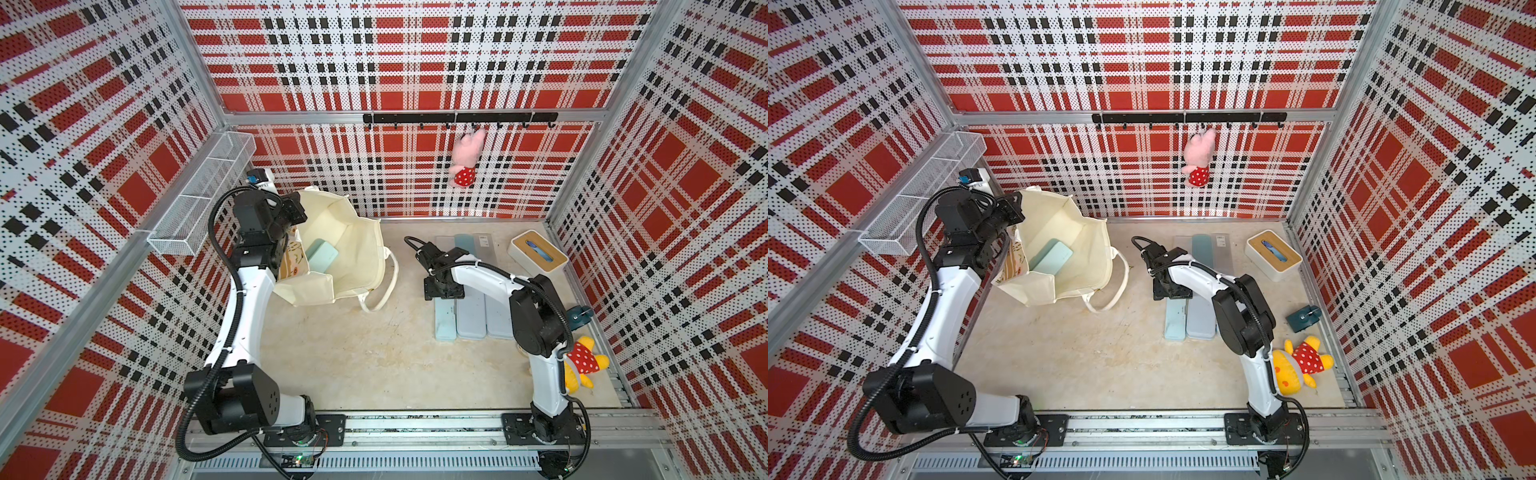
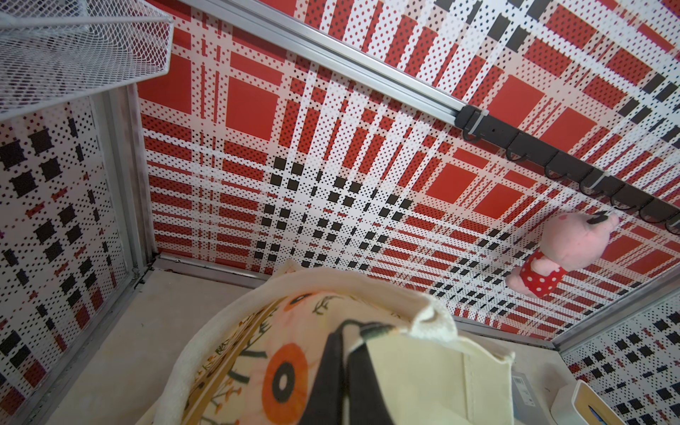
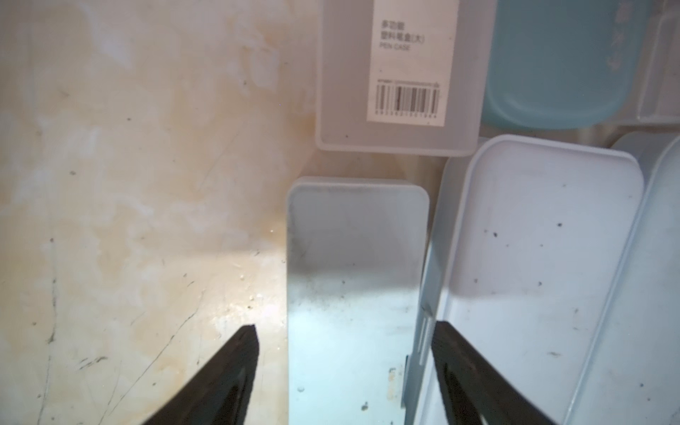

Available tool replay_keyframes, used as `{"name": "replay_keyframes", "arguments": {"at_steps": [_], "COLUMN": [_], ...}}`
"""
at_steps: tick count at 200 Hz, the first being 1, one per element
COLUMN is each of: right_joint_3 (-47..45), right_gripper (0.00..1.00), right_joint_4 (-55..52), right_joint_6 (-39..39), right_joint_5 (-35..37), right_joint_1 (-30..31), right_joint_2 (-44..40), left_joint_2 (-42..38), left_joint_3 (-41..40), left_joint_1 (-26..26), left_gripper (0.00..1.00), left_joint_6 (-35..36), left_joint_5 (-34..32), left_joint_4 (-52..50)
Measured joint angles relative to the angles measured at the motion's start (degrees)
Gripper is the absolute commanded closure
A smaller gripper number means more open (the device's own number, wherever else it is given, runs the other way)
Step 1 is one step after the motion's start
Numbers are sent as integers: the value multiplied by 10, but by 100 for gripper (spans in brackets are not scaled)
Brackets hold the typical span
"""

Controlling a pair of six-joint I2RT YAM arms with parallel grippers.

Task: Take out the pencil case from the canvas bag
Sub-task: Place the pencil case at the center of the board.

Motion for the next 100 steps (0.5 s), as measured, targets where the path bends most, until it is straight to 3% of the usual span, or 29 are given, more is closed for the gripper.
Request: {"name": "replay_keyframes", "arguments": {"at_steps": [62,100], "right_joint_3": [0,10], "right_gripper": [40,41], "right_joint_4": [-2,-17], "right_joint_6": [-16,-18], "right_joint_5": [8,33], "right_joint_1": [24,24], "right_joint_2": [4,22], "left_joint_2": [0,0], "left_joint_3": [-3,-3], "left_joint_1": [0,0], "left_gripper": [100,100], "left_joint_6": [-7,-7], "left_joint_5": [6,6], "left_joint_4": [4,4]}}
